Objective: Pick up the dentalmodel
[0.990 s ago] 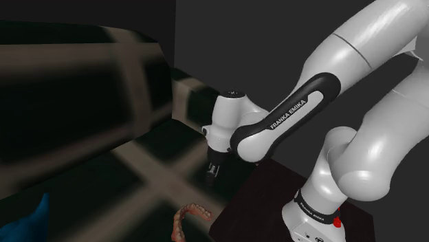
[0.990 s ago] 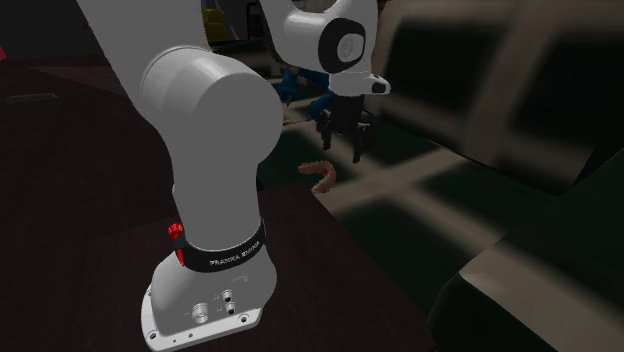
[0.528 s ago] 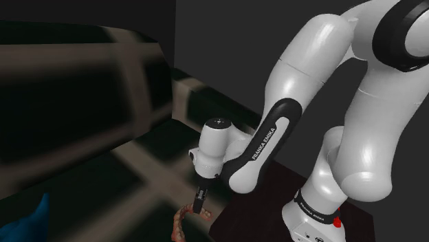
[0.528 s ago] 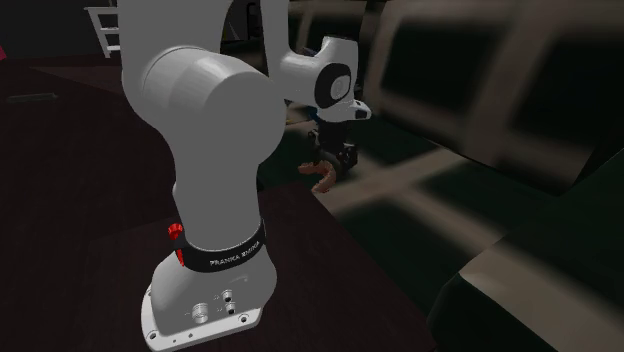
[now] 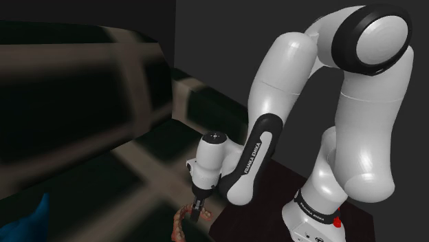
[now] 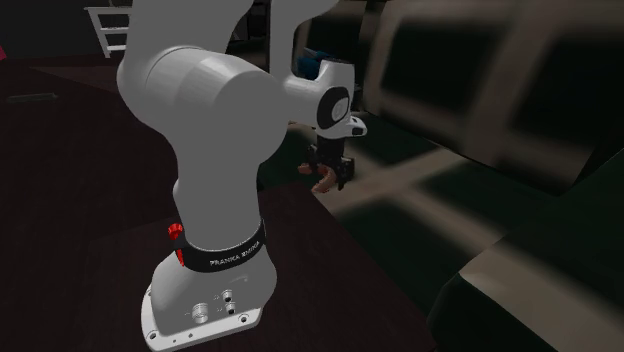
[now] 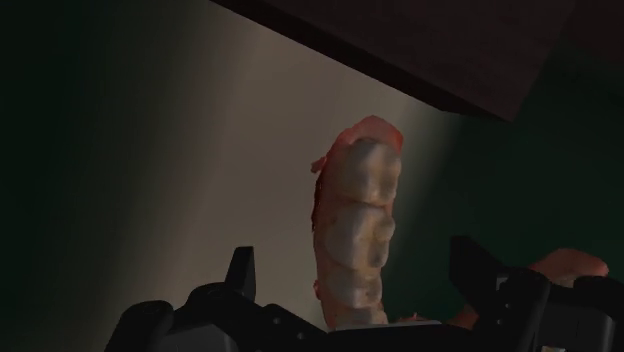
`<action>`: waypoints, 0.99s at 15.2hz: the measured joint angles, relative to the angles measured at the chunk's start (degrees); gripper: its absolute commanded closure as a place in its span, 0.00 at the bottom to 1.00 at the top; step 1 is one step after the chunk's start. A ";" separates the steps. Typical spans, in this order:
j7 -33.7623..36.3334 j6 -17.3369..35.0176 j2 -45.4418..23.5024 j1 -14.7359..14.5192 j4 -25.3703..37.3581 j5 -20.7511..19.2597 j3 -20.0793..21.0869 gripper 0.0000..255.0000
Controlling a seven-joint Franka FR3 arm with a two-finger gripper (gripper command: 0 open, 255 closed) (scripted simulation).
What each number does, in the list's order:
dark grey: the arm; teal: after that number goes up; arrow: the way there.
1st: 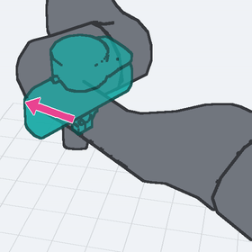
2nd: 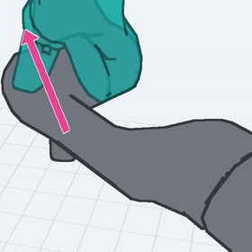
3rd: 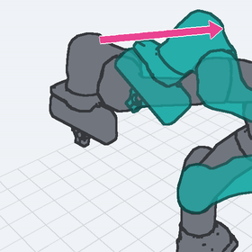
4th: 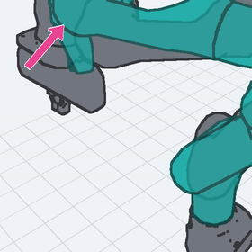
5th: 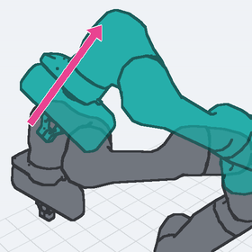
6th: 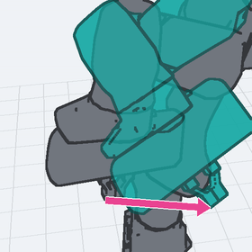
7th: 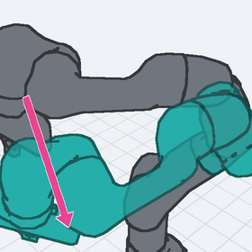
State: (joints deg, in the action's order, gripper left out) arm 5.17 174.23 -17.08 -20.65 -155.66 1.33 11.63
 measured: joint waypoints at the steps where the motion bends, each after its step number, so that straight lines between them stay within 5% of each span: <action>1: 0.09 0.57 -0.78 -0.29 0.21 -0.21 -0.38 0.00; 2: 0.17 0.95 -1.22 -0.50 0.28 -0.32 -0.61 1.00; 15: -0.13 -0.41 0.68 0.32 -0.19 0.18 0.24 1.00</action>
State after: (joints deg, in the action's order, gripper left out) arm 5.04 173.83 -16.40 -20.33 -155.85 1.51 11.87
